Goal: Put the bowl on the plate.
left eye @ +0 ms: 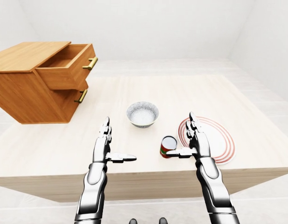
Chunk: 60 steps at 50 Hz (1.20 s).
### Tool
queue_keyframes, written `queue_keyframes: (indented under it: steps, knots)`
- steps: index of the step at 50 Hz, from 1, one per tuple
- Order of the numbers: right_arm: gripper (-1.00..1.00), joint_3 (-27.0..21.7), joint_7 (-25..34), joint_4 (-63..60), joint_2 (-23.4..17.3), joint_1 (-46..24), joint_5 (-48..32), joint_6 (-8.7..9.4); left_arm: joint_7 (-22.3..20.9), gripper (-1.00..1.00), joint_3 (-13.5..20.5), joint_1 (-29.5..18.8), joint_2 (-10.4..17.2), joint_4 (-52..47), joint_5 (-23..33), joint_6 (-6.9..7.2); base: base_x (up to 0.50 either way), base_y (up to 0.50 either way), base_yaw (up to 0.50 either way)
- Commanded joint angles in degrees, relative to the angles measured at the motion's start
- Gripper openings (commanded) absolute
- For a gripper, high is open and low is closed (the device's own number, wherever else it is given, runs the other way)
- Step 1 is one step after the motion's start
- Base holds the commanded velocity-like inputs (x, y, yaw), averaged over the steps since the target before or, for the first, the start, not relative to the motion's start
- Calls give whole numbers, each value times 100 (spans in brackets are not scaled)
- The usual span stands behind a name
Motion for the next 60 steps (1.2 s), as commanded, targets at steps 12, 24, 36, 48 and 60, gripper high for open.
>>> queue_keyframes:
  steps: [12, 24, 36, 48, 60]
  knots:
    - [100, 14, 6, -88, -3, 71, -14, 54, -60, 100, 23, 44, 14, -80, 83, 11, 13, -20, 0]
    - [100, 39, 15, -86, 2, 60, -43, 59, -60, 100, 32, 40, 15, -119, 116, 39, 13, -20, 0]
    - [100, 33, 15, -108, 10, 76, -34, 76, -85, 100, 43, 65, 19, -146, 133, 38, 11, -20, 0]
    - [100, 36, 16, -137, 9, 81, -33, 95, -92, 100, 55, 48, 25, -205, 157, 101, 8, -20, 0]
    - [100, 30, 16, -178, 11, 74, -19, 141, -128, 100, 75, 71, 37, -293, 159, 168, 5, -26, 0]
